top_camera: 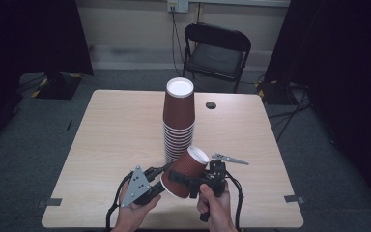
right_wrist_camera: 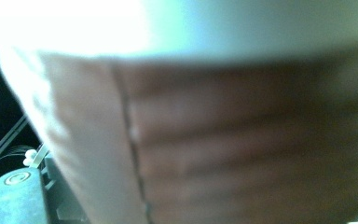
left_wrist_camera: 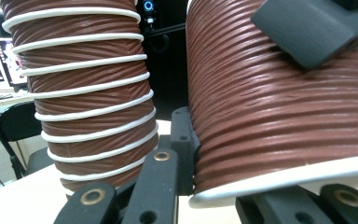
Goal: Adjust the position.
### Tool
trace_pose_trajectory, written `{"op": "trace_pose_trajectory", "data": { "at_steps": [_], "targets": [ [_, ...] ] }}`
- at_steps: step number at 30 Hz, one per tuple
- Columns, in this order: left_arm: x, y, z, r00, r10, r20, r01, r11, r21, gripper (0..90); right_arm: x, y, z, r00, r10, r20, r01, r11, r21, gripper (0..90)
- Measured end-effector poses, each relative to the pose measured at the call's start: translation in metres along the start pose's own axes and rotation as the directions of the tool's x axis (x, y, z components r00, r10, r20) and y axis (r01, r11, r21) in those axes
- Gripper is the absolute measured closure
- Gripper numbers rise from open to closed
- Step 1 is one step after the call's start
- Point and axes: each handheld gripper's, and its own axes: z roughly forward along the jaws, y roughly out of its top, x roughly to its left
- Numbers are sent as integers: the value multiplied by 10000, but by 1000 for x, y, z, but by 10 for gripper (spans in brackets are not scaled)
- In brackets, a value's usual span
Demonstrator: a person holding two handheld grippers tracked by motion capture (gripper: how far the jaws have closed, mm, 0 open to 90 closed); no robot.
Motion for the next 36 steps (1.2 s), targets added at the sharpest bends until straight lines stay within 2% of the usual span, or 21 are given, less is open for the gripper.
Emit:
{"op": "trace_pose_trajectory", "data": {
  "at_steps": [7,8,14,17,19,20,25,27,28,29,31,33,35,36],
  "targets": [
    [2,-1,-2,9998,-190,83,190,9998,50,828,-1,0,1,9999,61,-111,-60,9999,97,115],
    [2,-1,-3,9994,-319,157,318,9995,91,830,-2,0,0,9997,128,-189,-128,9999,38,117],
    [3,-2,-4,9994,-304,138,301,9993,233,833,-5,4,-5,9995,145,-289,-153,9994,-307,127],
    [4,-4,-3,9979,-494,429,475,9979,447,834,-6,8,-9,9996,116,-245,-127,9988,-470,129],
    [4,-5,-3,9959,-787,446,759,9952,620,834,-7,11,-13,9996,67,-266,-84,9979,-646,130],
    [5,-5,-3,9930,-1053,531,1007,9915,828,834,-8,14,-16,9999,-24,-164,12,9974,-721,130],
    [6,-7,-5,9890,-1341,623,1267,9858,1100,835,-12,17,-20,9999,-94,-131,82,9963,-858,130],
    [7,-7,-6,9852,-1553,731,1453,9813,1265,835,-13,19,-22,9997,-236,33,238,9958,-884,130],
    [8,-7,-6,9801,-1764,907,1625,9762,1436,836,-15,20,-23,9995,-306,23,307,9956,-882,130],
    [8,-7,-6,9801,-1764,907,1625,9762,1436,835,-15,20,-23,9995,-306,23,307,9956,-882,130],
    [7,-8,-8,9779,-1882,908,1703,9696,1756,836,-17,22,-25,9990,-433,75,438,9949,-907,130],
    [7,-9,-8,9778,-1858,970,1644,9669,1950,835,-18,23,-27,9985,-519,190,534,9945,-901,130],
    [7,-10,-8,9741,-2013,1029,1758,9606,2155,834,-19,24,-27,9980,-600,203,616,9940,-900,130],
    [7,-10,-8,9741,-2013,1029,1758,9606,2155,834,-20,24,-28,9975,-650,276,672,9937,-898,130]
  ]
}}
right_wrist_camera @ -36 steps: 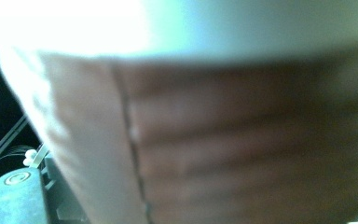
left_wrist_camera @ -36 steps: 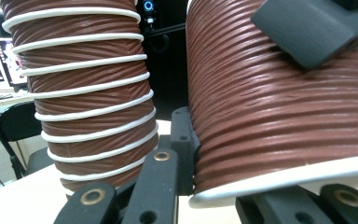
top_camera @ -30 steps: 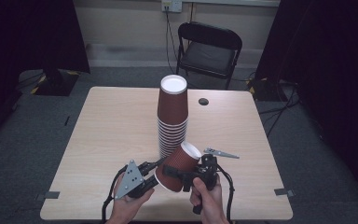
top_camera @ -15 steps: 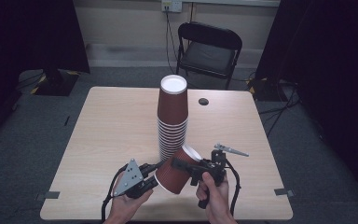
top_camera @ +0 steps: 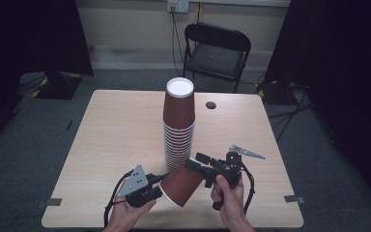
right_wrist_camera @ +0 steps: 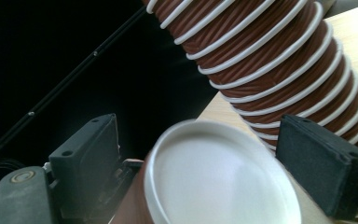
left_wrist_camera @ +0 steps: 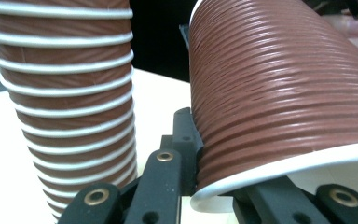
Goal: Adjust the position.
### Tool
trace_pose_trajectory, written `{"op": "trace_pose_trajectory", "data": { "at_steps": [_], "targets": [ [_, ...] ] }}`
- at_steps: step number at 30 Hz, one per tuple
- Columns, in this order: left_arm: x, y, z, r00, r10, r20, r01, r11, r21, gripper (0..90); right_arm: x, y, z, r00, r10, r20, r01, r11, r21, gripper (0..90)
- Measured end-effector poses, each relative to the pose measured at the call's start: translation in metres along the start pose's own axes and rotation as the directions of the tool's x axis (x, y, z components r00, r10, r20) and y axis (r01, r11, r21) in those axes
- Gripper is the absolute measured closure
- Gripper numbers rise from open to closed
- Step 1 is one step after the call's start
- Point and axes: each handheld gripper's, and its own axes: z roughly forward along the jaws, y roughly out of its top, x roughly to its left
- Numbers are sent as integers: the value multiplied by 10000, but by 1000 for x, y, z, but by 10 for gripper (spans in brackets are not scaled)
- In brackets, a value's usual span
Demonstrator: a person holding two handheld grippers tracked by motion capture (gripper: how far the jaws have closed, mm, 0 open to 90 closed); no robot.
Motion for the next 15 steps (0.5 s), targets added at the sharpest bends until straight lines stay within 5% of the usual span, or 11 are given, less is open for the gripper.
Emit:
{"op": "trace_pose_trajectory", "data": {
  "at_steps": [12,15],
  "targets": [
    [4,0,1,9981,-271,549,212,9943,1049,850,0,7,-9,9944,-1044,134,1042,9944,164,144],
    [5,2,1,9973,-297,666,202,9903,1378,852,2,9,-12,9877,-1566,15,1563,9863,528,171]
  ]
}}
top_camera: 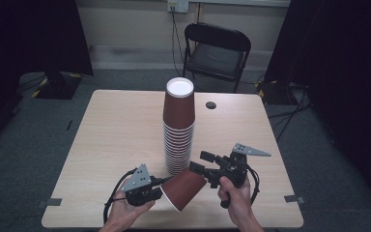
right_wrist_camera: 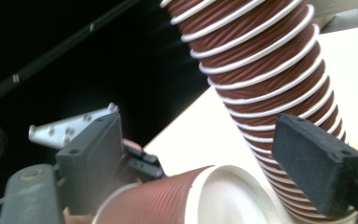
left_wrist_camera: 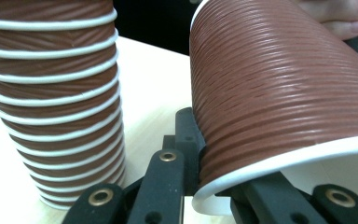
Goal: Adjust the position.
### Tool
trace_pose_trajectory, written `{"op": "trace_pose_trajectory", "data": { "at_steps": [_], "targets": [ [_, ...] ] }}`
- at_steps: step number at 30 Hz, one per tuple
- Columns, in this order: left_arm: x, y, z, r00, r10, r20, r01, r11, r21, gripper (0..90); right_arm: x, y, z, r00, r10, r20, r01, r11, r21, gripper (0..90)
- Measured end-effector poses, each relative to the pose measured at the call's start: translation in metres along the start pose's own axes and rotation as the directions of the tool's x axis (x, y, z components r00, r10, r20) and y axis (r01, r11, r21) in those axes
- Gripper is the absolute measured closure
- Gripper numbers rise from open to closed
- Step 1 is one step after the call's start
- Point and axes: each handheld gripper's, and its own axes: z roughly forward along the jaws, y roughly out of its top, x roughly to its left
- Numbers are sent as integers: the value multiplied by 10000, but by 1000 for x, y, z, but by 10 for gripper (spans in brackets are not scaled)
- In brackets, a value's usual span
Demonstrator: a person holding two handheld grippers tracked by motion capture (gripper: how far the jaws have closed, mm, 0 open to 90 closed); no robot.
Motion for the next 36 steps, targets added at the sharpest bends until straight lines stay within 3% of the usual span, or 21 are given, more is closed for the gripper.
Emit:
{"op": "trace_pose_trajectory", "data": {
  "at_steps": [4,5,8,9,11,14,16,19,20,22,23,24,25,26,27,28,29,30,32,35,36],
  "targets": [
    [3,2,1,9991,-210,382,186,9978,630,854,3,2,-1,9966,-821,-107,825,9950,559,217],
    [4,4,0,9985,-162,520,115,9958,904,855,6,4,-1,9895,-1444,-96,1446,9843,1012,211],
    [6,7,-1,9974,-137,714,39,9907,1361,857,8,5,0,9804,-1963,-138,1962,9694,1475,200],
    [6,8,-2,9972,-39,741,-77,9879,1551,857,11,4,1,9685,-2478,-235,2478,9507,1865,196],
    [8,7,-3,9974,-74,719,-42,9873,1590,858,12,4,1,9635,-2667,-245,2661,9428,2005,189],
    [10,7,-3,9950,-372,925,180,9796,2003,860,17,2,5,9325,-3567,-566,3578,8912,2788,180],
    [11,7,-2,9952,-279,939,66,9756,2193,861,18,2,5,9290,-3646,-628,3665,8835,2919,179],
    [13,7,-1,9931,-430,1092,166,9727,2316,860,21,0,9,9138,-3920,-1061,4038,8494,3399,167],
    [14,8,-1,9932,-417,1089,147,9712,2379,860,23,-1,11,8943,-4281,-1301,4448,8191,3623,160],
    [16,9,0,9928,-475,1104,185,9680,2502,860,23,-1,12,8878,-4380,-1414,4577,8084,3700,152],
    [18,10,1,9913,-597,1175,273,9651,2605,860,24,-2,13,8608,-4756,-1811,5067,7684,3908,137],
    [18,10,1,9913,-597,1175,273,9651,2605,860,24,-2,13,8608,-4756,-1811,5067,7684,3908,137],
    [18,13,2,9916,-509,1190,175,9637,2665,859,25,-3,16,8436,-4991,-1982,5335,7365,4158,135],
    [18,13,2,9916,-509,1190,175,9637,2665,859,25,-3,16,8436,-4991,-1982,5335,7365,4158,135],
    [19,14,3,9910,-513,1234,161,9624,2710,859,25,-4,17,8260,-5231,-2099,5588,7112,4266,133],
    [20,15,3,9916,-463,1209,112,9611,2761,858,27,-6,19,7998,-5591,-2185,5915,6722,4453,133],
    [20,16,5,9897,-493,1345,74,9553,2955,858,28,-6,20,7879,-5726,-2265,6058,6548,4520,135],
    [20,16,5,9897,-493,1345,74,9553,2955,858,28,-6,20,7879,-5726,-2265,6058,6548,4520,135],
    [19,17,7,9883,-550,1422,77,9495,3138,858,30,-7,24,7633,-5964,-2485,6336,6155,4687,135],
    [19,17,9,9900,-550,1297,116,9494,3138,858,34,-10,29,7001,-6528,-2894,6911,5176,5044,136],
    [19,17,8,9906,-531,1263,108,9492,3145,858,34,-10,29,7001,-6528,-2894,6911,5176,5044,136]
  ]
}}
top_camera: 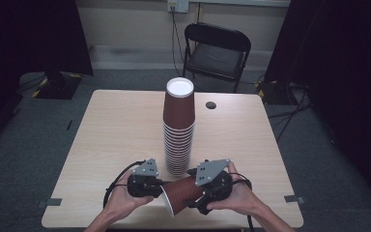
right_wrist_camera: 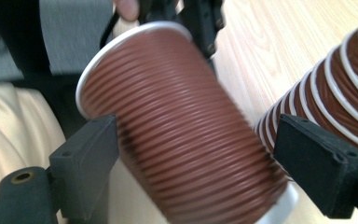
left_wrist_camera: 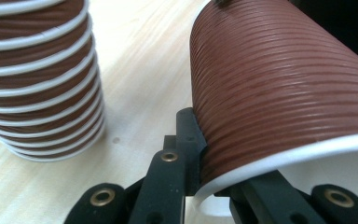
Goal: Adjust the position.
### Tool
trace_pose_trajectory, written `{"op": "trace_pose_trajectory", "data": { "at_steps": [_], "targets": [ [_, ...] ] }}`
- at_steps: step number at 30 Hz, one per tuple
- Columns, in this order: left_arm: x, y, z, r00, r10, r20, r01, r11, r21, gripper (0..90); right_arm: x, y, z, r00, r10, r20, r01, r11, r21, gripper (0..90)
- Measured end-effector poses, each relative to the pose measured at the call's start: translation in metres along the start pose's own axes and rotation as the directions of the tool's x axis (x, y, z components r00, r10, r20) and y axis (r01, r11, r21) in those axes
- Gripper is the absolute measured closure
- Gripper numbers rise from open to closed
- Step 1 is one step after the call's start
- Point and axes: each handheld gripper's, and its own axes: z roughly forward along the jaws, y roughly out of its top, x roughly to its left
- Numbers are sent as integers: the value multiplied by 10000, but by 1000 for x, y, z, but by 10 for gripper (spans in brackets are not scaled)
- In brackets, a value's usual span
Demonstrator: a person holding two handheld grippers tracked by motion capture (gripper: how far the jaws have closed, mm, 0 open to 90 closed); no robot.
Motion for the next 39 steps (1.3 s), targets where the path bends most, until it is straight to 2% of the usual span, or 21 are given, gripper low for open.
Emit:
{"op": "trace_pose_trajectory", "data": {
  "at_steps": [2,5,6,7,8,10,11,12,13,14,17,21,23,26,27,29,30,32,33,37,39],
  "targets": [
    [0,0,0,9999,-136,70,136,9999,-52,859,3,3,1,9986,-522,74,519,9980,352,131],
    [2,0,-1,9996,-251,85,251,9997,0,859,4,5,3,9967,-801,152,791,9953,559,121],
    [3,0,0,9996,-261,71,261,9996,51,859,7,6,7,9926,-1185,256,1159,9896,855,98],
    [3,0,0,9996,-261,71,261,9996,51,860,7,6,7,9926,-1185,256,1159,9896,855,98],
    [4,0,1,9993,-345,107,344,9994,90,861,9,6,10,9876,-1522,391,1466,9820,1193,89],
    [5,0,1,9994,-338,120,336,9993,148,861,10,6,11,9870,-1562,387,1503,9809,1235,89],
    [5,0,2,9991,-414,116,412,9990,195,861,11,6,13,9826,-1813,399,1744,9751,1368,87],
    [6,0,2,9988,-442,193,437,9987,253,861,11,6,13,9826,-1813,399,1744,9751,1368,87],
    [7,0,3,9986,-476,231,469,9984,307,861,13,5,17,9762,-2129,424,2037,9659,1596,84],
    [7,0,4,9988,-421,239,412,9985,366,862,14,5,19,9738,-2232,445,2127,9620,1711,85],
    [8,1,6,9985,-481,259,470,9981,407,862,15,5,23,9712,-2351,385,2241,9562,1881,84],
    [11,1,4,9976,-594,347,580,9974,423,862,16,4,24,9702,-2376,473,2249,9559,1889,83],
    [11,2,4,9972,-631,398,614,9972,422,863,18,4,27,9545,-2916,618,2732,9387,2101,83],
    [11,6,5,9969,-614,493,592,9973,446,864,19,4,29,9537,-2944,607,2754,9367,2161,77],
    [10,8,5,9974,-583,434,558,9968,572,864,19,4,31,9505,-3043,625,2834,9319,2264,77],
    [11,9,5,9973,-601,423,576,9966,581,864,20,4,32,9504,-3043,643,2827,9314,2294,76],
    [12,9,4,9959,-759,484,733,9960,520,864,19,4,32,9476,-3124,665,2902,9292,2290,76],
    [13,9,3,9946,-896,531,873,9952,443,865,19,3,33,9495,-3040,771,2801,9325,2279,76],
    [14,9,3,9902,-1204,706,1177,9922,416,866,18,3,33,9494,-3046,773,2812,9333,2233,76],
    [15,10,2,9862,-1448,803,1422,9891,382,867,20,4,39,9505,-2955,955,2680,9359,2286,75],
    [15,10,2,9858,-1498,759,1478,9885,313,866,19,5,39,9476,-3050,952,2780,9339,2250,75]
  ]
}}
